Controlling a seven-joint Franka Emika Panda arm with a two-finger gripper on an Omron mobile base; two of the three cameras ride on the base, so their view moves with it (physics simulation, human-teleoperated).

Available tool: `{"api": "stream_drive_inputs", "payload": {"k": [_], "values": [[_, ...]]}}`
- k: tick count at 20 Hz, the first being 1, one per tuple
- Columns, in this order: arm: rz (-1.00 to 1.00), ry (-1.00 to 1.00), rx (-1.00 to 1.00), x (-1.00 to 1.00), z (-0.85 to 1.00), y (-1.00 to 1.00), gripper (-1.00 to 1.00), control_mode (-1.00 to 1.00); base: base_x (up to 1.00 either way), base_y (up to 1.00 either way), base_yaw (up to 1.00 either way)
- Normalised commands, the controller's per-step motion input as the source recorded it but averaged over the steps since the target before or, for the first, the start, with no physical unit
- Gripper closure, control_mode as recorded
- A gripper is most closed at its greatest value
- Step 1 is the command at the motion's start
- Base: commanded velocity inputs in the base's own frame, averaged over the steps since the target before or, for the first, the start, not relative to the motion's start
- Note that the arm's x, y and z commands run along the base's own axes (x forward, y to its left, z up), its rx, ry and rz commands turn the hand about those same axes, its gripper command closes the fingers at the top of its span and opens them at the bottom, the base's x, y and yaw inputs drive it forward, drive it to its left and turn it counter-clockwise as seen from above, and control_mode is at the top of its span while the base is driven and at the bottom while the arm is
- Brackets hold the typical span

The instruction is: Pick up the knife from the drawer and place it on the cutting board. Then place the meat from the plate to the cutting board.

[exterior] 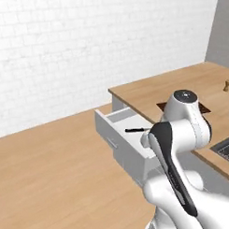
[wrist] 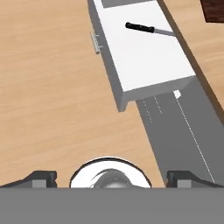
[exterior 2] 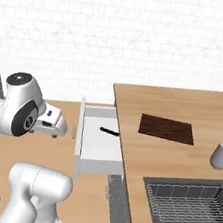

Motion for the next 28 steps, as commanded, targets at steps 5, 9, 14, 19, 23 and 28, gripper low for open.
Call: {"api": "stream_drive_inputs", "payload": {"k": [5, 9, 14, 19, 23, 28], "values": [[0.0, 0.0, 0.0, 0.0, 0.0, 0.0, -1.0, 1.0, 0.19, -0.74, 0.24], [0.0, 0.0, 0.0, 0.0, 0.0, 0.0, -1.0, 1.0, 0.0, -0.68, 0.42], [0.0, 0.0, 0.0, 0.0, 0.0, 0.0, -1.0, 1.0, -0.02, 0.0, 0.24], [0.0, 0.0, 0.0, 0.0, 0.0, 0.0, -1.0, 1.0, 0.13, 0.0, 0.0], [0.0, 0.0, 0.0, 0.0, 0.0, 0.0, -1.0, 1.0, 0.25, 0.0, 0.0], [0.0, 0.0, 0.0, 0.18, 0.0, 0.0, -1.0, -1.0, 0.12, 0.0, 0.0]]}}
